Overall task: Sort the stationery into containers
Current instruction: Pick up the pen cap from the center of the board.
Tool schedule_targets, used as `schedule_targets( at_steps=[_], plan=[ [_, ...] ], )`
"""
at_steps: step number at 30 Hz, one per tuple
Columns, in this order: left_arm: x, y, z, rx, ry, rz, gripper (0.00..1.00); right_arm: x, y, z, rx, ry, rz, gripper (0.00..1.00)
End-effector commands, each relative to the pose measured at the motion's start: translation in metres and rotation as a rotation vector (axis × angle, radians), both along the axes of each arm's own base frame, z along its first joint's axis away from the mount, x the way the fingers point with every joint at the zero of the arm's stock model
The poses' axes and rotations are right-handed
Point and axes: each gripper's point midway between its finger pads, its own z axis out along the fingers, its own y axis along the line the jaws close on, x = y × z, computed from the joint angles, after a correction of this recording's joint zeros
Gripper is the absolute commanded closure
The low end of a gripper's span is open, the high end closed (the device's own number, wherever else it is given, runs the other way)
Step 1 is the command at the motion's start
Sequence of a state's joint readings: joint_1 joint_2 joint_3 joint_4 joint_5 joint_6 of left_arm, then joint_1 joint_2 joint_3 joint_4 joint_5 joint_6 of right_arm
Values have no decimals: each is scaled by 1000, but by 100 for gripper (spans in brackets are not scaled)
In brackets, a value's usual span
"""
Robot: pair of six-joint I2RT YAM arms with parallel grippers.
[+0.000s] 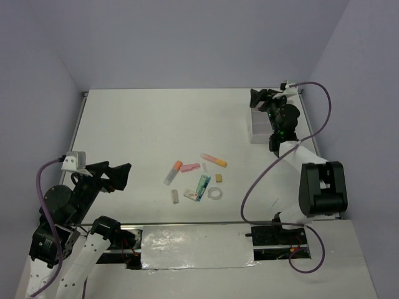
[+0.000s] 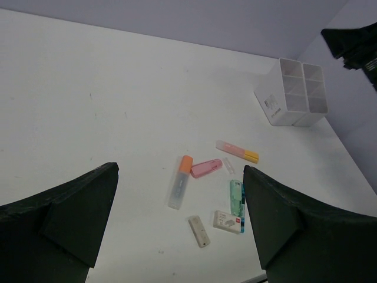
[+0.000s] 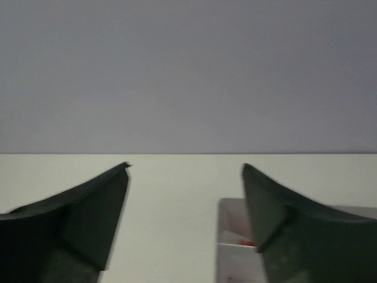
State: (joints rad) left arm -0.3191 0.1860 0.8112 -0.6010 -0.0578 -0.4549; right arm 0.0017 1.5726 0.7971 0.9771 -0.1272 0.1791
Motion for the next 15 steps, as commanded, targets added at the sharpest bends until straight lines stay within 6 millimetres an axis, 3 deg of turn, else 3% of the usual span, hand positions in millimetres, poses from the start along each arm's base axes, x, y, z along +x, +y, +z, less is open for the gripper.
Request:
schedule_targets(
  at_steps=[1,2,3,4,5,6,7,8,11,15],
  plan=[
    [13,6,2,-17,34,63,1,-16,36,42,22,79,5,19],
    [15,6,-1,-12,50,70,1,-19,48,43,13,129,23,3],
    [17,6,-3,-7,63,73,1,-30,58,10,-29,317,14,0],
    [22,5,-7,0,92,78,1,-30,62,30,-74,324,-27,0],
    [24,7,-10,6,110,88,1,-43,99,26,-123,365,27,0],
    [27,6,-13,12,130,93,1,-59,106,3,-181,479,19,0],
    [29,7,-15,12,141,98,1,-68,113,4,-170,510,-8,0],
    [30,6,-17,14,148,98,1,-84,137,-1,-176,539,44,0],
    [36,-1,-24,34,182,70,1,-124,160,-18,-100,604,77,0],
    [45,-42,-36,71,240,-158,1,-163,147,-32,-6,638,4,0]
  ],
)
